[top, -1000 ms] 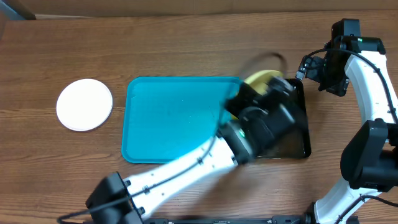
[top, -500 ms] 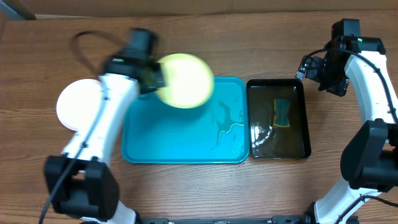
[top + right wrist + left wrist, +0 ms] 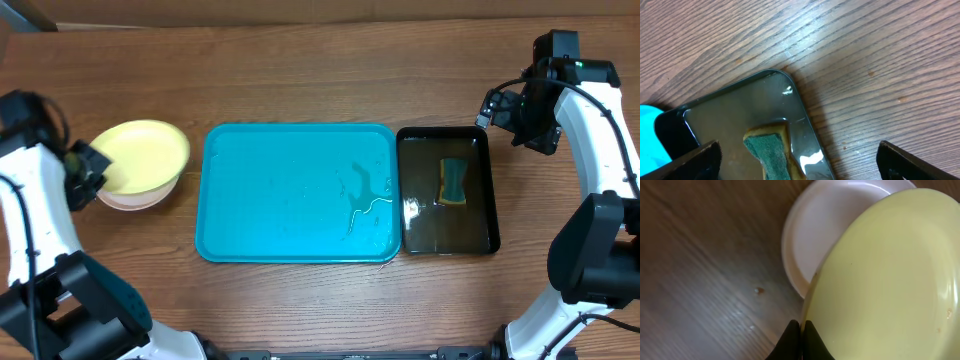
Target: Clean dirty plates on tray and stack at the side
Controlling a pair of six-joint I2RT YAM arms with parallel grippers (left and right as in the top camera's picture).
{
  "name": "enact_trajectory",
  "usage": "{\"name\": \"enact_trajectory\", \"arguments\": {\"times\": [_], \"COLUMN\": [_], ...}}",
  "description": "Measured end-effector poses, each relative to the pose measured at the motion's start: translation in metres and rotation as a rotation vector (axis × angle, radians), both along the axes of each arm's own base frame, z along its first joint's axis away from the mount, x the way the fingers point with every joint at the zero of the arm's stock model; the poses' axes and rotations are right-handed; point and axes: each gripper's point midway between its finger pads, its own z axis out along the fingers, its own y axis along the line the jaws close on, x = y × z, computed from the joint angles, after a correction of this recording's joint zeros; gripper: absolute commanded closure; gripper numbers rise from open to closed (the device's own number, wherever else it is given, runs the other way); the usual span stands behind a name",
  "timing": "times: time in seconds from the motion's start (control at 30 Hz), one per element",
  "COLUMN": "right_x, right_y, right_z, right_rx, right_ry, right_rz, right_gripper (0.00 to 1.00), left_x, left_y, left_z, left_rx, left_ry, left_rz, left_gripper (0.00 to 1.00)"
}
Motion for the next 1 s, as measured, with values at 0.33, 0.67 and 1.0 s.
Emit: {"name": "enact_trajectory", "arguments": {"times": [0.33, 0.67, 1.0], "right_x": [0.000, 0.000, 0.000], "right_y": [0.000, 0.000, 0.000], "right_z": [0.000, 0.000, 0.000], "right_rx": [0.000, 0.000, 0.000], "right_ry": [0.000, 0.000, 0.000], "right_rz": [0.001, 0.000, 0.000], "right_gripper": [0.00, 0.00, 0.00], "left_x": [-0.011, -0.008, 0.015], "left_y": [0.031, 0.033, 0.015], "left_z": [-0.019, -0.039, -0.037], "left_rx": [0.081, 0.092, -0.004], "left_ry": [0.000, -0.023, -0.127], "left_rz": [0.076, 0.075, -0.020], "left_gripper": [0.96, 0.78, 0.34]}}
